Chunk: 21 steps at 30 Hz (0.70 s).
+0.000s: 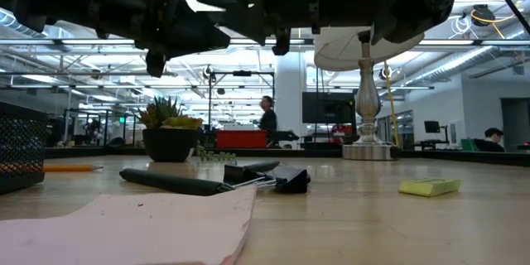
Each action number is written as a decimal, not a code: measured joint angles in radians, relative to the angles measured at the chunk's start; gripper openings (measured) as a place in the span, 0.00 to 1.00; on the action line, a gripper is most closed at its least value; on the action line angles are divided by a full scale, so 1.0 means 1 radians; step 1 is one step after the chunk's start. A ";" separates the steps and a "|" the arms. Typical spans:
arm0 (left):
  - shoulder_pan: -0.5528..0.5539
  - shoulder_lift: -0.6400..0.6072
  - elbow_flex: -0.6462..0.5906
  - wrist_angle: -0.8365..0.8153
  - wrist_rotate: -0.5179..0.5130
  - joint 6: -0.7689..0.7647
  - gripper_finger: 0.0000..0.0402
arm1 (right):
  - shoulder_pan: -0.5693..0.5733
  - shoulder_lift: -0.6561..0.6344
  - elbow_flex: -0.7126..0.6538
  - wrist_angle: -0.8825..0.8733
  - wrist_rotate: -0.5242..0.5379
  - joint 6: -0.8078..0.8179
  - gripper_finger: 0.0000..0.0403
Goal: Pick and place office supplies into organizer
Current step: Put the top binder clip into the bottom left section of the desk organizer
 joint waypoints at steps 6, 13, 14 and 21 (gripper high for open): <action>-0.052 0.000 0.000 -0.011 0.118 -0.031 0.02 | 0.032 -0.012 0.000 0.019 0.001 -0.116 0.51; -0.162 -0.007 0.000 -0.027 0.191 -0.060 0.02 | 0.118 -0.106 -0.028 -0.001 0.008 -0.307 0.50; -0.177 -0.007 0.000 -0.032 0.206 -0.060 0.01 | 0.130 -0.124 -0.041 -0.003 0.008 -0.308 0.50; -0.285 -0.024 0.000 -0.025 0.311 -0.101 0.03 | 0.173 -0.217 -0.168 -0.064 0.009 -0.285 0.49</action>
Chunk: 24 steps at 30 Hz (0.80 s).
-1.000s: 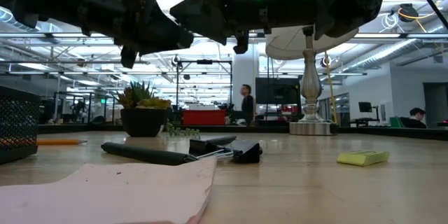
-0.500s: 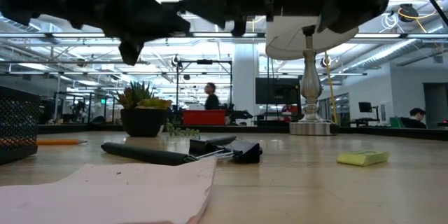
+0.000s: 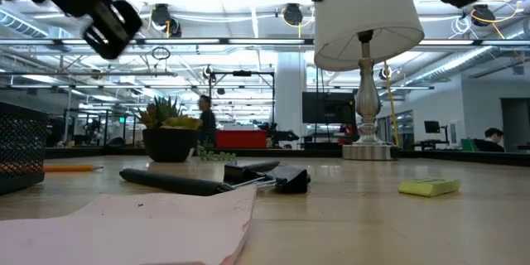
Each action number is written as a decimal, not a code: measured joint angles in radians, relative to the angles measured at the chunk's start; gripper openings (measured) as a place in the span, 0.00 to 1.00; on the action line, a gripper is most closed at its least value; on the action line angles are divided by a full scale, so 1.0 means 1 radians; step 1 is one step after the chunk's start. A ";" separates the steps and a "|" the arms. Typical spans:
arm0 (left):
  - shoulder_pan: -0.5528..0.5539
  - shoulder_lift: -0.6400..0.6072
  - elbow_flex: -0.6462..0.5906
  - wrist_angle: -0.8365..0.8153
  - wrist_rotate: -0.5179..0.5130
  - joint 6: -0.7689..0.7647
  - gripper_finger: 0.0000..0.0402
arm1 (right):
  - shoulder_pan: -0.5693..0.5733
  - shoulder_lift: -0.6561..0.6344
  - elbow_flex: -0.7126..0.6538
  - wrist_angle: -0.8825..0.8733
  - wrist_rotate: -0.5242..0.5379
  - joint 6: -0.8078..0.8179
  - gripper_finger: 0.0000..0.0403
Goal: Pick and place office supplies into organizer
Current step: Put the top binder clip into the bottom left section of the desk organizer
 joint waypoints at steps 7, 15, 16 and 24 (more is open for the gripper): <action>-0.124 -0.108 0.000 -0.001 0.174 -0.043 0.04 | -0.025 -0.028 -0.144 0.006 0.003 0.176 0.49; -0.278 -0.244 0.000 -0.205 0.179 -0.049 0.02 | -0.056 -0.028 -0.211 0.031 -0.003 0.317 0.49; -0.294 -0.256 0.000 -0.236 0.172 -0.067 0.02 | -0.056 -0.028 -0.211 0.033 -0.003 0.319 0.49; -0.376 -0.317 0.000 -0.392 0.154 -0.255 0.07 | -0.056 -0.028 -0.211 0.041 -0.005 0.323 0.49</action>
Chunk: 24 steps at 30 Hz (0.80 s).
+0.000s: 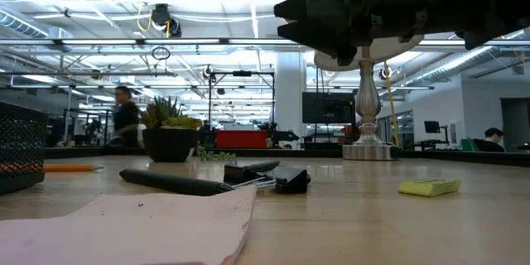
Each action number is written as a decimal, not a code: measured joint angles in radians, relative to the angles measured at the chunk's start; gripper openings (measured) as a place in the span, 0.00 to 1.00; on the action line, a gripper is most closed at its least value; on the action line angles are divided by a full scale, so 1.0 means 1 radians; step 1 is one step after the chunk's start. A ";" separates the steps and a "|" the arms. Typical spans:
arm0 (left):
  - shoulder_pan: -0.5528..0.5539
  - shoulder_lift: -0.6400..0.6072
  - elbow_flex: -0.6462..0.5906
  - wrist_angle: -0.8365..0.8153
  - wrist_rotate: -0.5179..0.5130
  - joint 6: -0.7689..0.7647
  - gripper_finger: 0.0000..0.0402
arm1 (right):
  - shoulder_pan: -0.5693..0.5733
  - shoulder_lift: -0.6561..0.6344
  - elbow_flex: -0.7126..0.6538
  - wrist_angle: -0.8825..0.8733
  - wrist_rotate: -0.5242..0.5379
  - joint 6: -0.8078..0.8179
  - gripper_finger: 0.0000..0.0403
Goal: Pick and place office supplies into organizer
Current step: Put the top binder clip into the bottom left section of the desk organizer
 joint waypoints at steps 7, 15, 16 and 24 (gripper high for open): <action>-0.009 0.000 0.000 -0.125 -0.012 -0.272 0.03 | 0.000 0.000 0.001 0.002 -0.080 0.051 0.49; -0.010 0.000 0.012 -0.202 -0.010 -0.490 0.02 | -0.013 0.000 0.001 -0.033 -0.079 0.049 0.49; -0.011 0.001 0.026 -0.227 -0.005 -0.488 0.02 | -0.015 0.000 0.001 -0.036 -0.079 0.048 0.49; -0.018 0.001 0.246 -0.668 -0.077 -0.459 0.01 | -0.020 0.000 0.001 -0.086 -0.079 0.050 0.49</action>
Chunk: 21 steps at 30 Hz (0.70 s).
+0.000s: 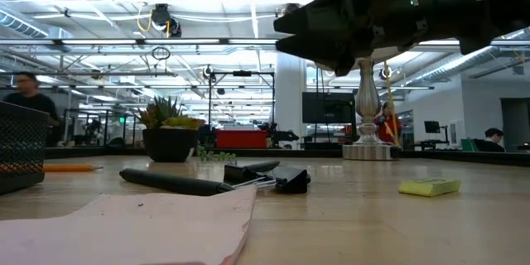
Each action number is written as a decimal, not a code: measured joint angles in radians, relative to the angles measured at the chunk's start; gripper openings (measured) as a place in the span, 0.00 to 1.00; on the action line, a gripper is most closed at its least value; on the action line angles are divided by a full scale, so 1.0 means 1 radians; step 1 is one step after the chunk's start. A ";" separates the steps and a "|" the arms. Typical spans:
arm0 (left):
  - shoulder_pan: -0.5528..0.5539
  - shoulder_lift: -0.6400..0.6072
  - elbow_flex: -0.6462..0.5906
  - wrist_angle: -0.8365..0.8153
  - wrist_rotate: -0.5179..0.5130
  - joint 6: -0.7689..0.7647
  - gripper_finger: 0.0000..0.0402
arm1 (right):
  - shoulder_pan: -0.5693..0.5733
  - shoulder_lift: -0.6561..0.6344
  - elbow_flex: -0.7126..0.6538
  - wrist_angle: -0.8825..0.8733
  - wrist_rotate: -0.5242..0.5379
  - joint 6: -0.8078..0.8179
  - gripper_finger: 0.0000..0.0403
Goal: Pick and place office supplies into organizer
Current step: Put the top binder clip into the bottom left section of the desk organizer
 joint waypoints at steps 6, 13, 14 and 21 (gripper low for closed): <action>-0.028 0.059 0.125 -0.201 -0.094 -0.013 0.02 | 0.000 0.000 0.000 -0.022 0.000 0.001 0.49; -0.032 0.265 0.314 -0.456 -0.061 -0.023 0.02 | 0.000 0.000 0.000 -0.029 0.001 -0.005 0.49; -0.033 0.294 0.346 -0.514 -0.058 -0.025 0.02 | 0.000 0.000 0.000 -0.029 0.001 -0.005 0.49; -0.056 0.451 0.511 -0.628 -0.026 -0.066 0.02 | 0.000 0.000 0.000 -0.049 0.002 0.000 0.49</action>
